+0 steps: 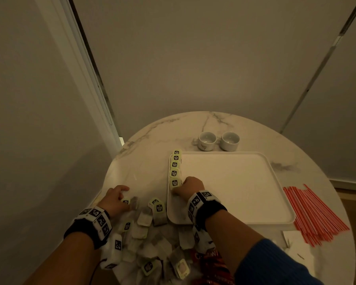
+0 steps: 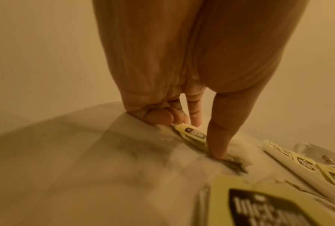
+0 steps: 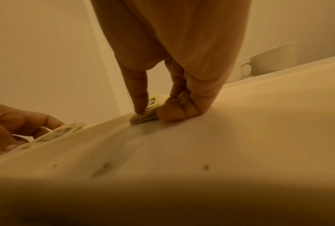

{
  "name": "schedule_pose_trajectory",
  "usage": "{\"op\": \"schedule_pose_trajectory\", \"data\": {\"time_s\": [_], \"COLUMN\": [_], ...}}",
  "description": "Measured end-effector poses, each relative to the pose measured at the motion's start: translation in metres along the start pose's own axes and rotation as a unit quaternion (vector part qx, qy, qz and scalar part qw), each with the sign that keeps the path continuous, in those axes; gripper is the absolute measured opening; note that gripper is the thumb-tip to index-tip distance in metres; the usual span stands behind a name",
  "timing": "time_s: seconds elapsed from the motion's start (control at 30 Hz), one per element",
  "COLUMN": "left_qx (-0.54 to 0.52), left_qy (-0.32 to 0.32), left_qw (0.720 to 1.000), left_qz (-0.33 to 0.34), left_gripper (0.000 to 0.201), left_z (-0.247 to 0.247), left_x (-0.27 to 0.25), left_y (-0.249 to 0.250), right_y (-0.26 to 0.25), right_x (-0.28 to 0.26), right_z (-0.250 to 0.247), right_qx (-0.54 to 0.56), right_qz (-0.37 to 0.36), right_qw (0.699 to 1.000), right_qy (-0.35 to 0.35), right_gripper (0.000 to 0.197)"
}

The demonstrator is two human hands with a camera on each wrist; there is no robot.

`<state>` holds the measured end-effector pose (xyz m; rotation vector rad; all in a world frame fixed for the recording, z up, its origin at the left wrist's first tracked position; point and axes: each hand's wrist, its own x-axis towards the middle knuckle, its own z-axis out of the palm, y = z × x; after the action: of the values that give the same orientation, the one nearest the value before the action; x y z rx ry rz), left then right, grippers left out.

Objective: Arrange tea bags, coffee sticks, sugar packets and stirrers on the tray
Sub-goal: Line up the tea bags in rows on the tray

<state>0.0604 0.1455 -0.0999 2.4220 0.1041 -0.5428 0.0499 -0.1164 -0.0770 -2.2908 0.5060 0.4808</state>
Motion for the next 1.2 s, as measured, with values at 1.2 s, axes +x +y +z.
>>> {"op": "schedule_pose_trajectory", "data": {"time_s": [1.2], "left_qx": [0.152], "left_qy": [-0.003], "left_qw": [0.988], "left_qz": [-0.01], "left_gripper": [0.034], "left_z": [-0.004], "left_x": [-0.005], "left_y": [0.023], "right_y": [0.014], "right_x": [0.019], "right_z": [-0.003], "right_qx": [0.048], "right_qz": [0.017], "right_qw": [0.999], "right_qy": [-0.018], "right_gripper": [0.026]}}
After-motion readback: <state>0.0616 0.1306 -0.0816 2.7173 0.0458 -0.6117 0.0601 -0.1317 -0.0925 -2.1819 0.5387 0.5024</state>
